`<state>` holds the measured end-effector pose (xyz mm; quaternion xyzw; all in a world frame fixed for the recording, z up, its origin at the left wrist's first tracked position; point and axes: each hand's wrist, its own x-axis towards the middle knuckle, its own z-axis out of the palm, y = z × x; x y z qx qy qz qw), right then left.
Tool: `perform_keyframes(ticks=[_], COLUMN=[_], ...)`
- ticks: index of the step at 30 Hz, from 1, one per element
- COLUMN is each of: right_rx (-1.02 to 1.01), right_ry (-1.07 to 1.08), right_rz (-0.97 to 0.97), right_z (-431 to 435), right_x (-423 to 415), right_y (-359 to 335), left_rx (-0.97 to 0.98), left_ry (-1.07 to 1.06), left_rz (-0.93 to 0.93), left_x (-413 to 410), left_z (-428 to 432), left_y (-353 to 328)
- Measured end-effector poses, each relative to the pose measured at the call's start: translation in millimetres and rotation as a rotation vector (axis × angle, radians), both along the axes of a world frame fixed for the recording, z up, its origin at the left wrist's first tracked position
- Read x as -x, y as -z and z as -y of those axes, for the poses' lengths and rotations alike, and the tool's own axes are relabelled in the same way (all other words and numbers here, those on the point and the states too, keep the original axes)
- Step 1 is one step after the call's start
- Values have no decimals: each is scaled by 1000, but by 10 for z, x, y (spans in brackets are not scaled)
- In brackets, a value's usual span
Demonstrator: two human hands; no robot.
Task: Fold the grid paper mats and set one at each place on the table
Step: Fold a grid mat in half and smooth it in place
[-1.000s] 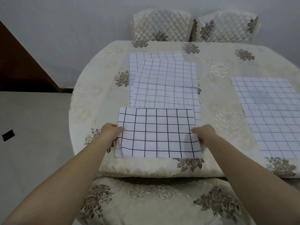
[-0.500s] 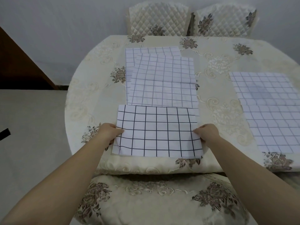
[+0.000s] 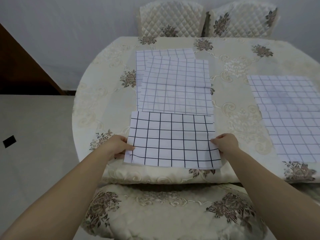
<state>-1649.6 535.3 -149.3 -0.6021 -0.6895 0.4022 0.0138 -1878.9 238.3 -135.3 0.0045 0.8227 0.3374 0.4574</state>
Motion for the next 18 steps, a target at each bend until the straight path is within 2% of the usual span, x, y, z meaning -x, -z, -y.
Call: perform_keyframes(ticks=[9, 11, 14, 18], right_rx=[-20, -26, -34, -35], right_ry=[-38, -42, -37, -36], right_rz=[24, 24, 23, 27], right_z=[-2, 2, 3, -2], right_x=[-6, -12, -18, -15], right_y=[13, 15, 25, 42], left_rx=[-85, -161, -219, -214], left_ry=[-144, -218, -337, -330], left_rz=[-35, -5, -55, -10], left_x=[-57, -36, -21, -29], left_z=[86, 108, 123, 145], left_y=[11, 45, 38, 26])
